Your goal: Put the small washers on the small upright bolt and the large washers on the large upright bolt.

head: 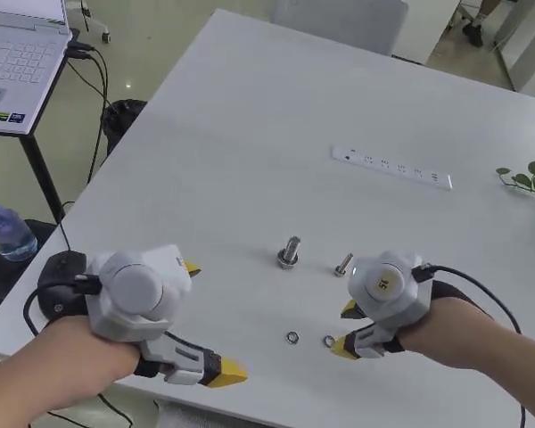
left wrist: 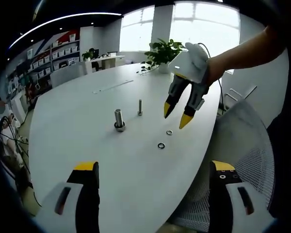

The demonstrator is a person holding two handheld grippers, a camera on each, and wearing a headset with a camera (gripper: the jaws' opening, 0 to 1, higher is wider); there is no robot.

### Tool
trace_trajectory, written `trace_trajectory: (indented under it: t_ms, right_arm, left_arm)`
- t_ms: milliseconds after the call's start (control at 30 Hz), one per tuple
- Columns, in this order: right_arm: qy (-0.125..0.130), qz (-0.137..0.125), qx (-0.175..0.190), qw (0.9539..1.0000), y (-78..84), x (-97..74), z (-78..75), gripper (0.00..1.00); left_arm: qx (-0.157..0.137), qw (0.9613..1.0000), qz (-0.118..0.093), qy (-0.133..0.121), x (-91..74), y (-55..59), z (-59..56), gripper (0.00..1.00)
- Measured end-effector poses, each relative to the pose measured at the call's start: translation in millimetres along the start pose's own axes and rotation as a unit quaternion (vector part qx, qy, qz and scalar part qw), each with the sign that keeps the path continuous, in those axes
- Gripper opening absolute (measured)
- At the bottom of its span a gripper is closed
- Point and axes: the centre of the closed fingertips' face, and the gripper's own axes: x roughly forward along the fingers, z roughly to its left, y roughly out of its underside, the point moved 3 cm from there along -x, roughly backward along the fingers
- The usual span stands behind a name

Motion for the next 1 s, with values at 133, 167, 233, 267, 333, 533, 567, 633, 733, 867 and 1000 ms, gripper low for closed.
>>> trace_trajectory:
  t_ms: [133, 167, 233, 267, 333, 533, 567, 633, 733, 867, 1000]
  right_arm:
    - [0.005, -0.001, 0.009, 0.9999, 5.4, 8.5, -2.9, 0.35]
    - [0.005, -0.001, 0.009, 0.9999, 6.2, 9.6, -3.3, 0.34]
    - [0.007, 0.001, 0.006, 1.0000, 9.9, 15.2, -3.6, 0.34]
    - [0.008, 0.001, 0.005, 1.0000, 10.5, 16.7, -3.6, 0.33]
    - [0.008, 0.004, 0.004, 1.0000, 12.1, 19.6, -2.2, 0.33]
    - [0.010, 0.011, -0.006, 0.9999, 15.3, 25.8, -0.7, 0.32]
    - [0.010, 0.011, -0.006, 0.9999, 14.9, 25.9, -0.1, 0.32]
    - [0.009, 0.012, -0.007, 0.9999, 14.4, 26.7, 1.7, 0.32]
    - [0.010, 0.012, -0.009, 0.9998, 13.5, 27.0, 3.3, 0.31]
    - [0.011, 0.015, -0.011, 0.9998, 15.4, 29.6, 3.0, 0.30]
    - [0.009, 0.012, -0.002, 0.9999, 15.4, 28.7, 3.1, 0.29]
  left_arm:
    - [0.002, 1.0000, 0.001, 0.000, -0.7, -2.1, -0.9, 0.94]
    - [0.003, 1.0000, 0.001, 0.000, -0.7, -2.3, -0.9, 0.94]
    - [-0.002, 1.0000, -0.001, 0.000, -1.2, -3.8, -0.3, 0.93]
    - [-0.006, 1.0000, -0.005, 0.000, -1.5, -5.2, 0.0, 0.93]
    - [-0.007, 0.9999, -0.008, -0.003, -1.8, -6.3, 0.7, 0.93]
    - [-0.004, 1.0000, -0.002, -0.002, -1.1, -3.3, -1.6, 0.92]
    - [-0.003, 1.0000, -0.002, -0.002, -1.1, -2.6, -2.1, 0.91]
    - [-0.005, 1.0000, -0.002, -0.001, -1.6, -1.5, -3.4, 0.91]
    - [-0.003, 1.0000, 0.000, -0.002, -2.9, 0.5, -6.0, 0.91]
    - [-0.007, 1.0000, -0.001, -0.003, -4.2, 1.7, -6.9, 0.91]
    - [-0.007, 1.0000, 0.000, -0.003, -4.5, 2.4, -8.8, 0.90]
